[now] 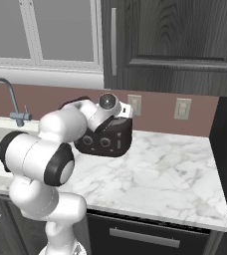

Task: Start the toaster. Once the lever pops up, take the bread to the plate on the dining counter.

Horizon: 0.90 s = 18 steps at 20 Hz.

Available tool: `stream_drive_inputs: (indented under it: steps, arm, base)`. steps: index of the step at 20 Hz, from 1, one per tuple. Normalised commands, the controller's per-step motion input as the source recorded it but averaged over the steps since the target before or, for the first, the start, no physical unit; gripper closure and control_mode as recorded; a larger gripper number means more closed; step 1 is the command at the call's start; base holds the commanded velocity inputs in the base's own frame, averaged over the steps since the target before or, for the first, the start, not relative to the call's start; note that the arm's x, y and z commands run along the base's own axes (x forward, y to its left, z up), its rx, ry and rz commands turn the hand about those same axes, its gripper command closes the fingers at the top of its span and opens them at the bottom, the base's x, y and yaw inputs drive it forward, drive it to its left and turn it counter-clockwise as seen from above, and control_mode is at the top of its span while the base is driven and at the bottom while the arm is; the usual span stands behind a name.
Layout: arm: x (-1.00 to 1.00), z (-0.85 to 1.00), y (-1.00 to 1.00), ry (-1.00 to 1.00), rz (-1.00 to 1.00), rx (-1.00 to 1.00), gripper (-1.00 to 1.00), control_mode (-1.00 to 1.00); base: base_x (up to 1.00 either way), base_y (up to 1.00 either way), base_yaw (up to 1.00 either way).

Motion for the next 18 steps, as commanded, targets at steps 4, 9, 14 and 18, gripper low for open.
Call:
stream_drive_inputs:
  steps: [4,9,14,18]
  arm:
    - [0.12,0.0,0.04,0.0,0.0,0.0,-1.0,-1.0]
    - [0.1,-0.02,0.02,0.0,0.0,0.0,-1.0,-1.0]
    - [0.03,-0.07,0.0,0.03,0.0,0.0,-1.0,-1.0]
    - [0.0,-0.12,0.0,0.04,0.0,0.0,-1.0,-1.0]
  base:
    - [0.0,0.0,0.0]
    - [0.0,0.0,0.0]
    - [0.0,0.0,0.0]
    - [0.0,0.0,0.0]
